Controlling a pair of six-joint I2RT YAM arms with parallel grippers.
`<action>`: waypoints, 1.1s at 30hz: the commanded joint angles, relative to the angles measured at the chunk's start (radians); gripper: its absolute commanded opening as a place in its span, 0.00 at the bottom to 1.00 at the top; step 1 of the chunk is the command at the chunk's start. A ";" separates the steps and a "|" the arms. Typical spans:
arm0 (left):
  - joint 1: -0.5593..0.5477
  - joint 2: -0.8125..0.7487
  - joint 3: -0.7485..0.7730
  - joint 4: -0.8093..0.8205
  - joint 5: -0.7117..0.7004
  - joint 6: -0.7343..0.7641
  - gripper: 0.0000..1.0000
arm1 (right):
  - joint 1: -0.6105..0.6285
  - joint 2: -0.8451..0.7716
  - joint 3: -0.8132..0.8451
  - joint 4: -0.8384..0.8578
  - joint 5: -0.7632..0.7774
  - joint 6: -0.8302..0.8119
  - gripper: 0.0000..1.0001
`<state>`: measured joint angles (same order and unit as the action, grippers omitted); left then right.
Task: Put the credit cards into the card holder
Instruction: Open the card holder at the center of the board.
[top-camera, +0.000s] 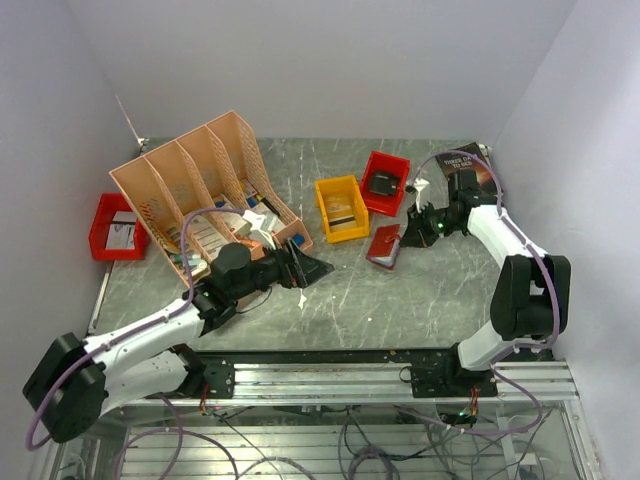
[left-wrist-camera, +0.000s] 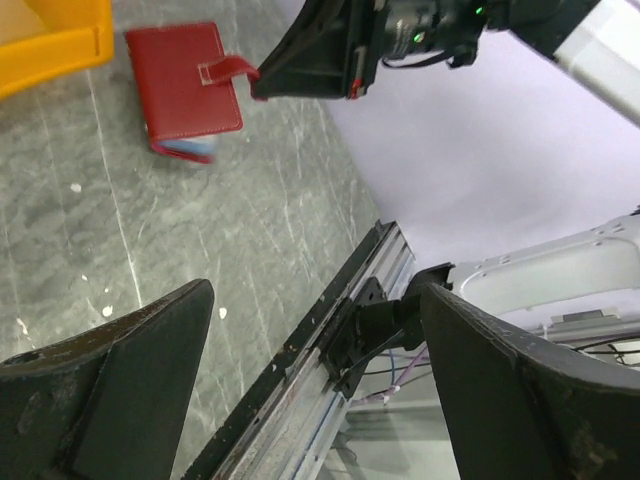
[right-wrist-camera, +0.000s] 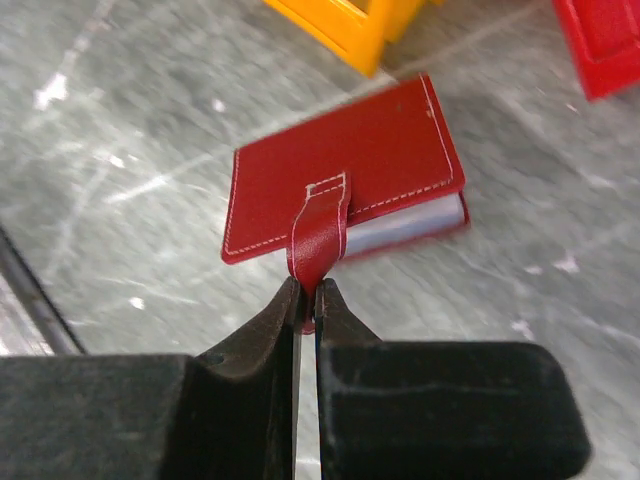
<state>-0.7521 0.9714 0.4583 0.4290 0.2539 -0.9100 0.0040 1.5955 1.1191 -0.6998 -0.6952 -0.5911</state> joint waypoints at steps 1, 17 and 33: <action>-0.071 0.077 0.015 0.059 -0.130 0.003 0.94 | 0.028 0.008 0.019 0.037 -0.205 0.180 0.00; -0.351 0.389 0.163 0.043 -0.477 0.265 0.90 | 0.225 -0.052 -0.032 -0.045 -0.260 -0.066 0.00; -0.507 0.500 0.242 -0.156 -1.005 -0.069 0.98 | 0.342 0.049 -0.070 0.027 -0.335 0.001 0.00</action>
<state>-1.2320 1.4197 0.5705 0.4683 -0.5175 -0.8398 0.3199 1.6115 1.0527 -0.6937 -0.9726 -0.6048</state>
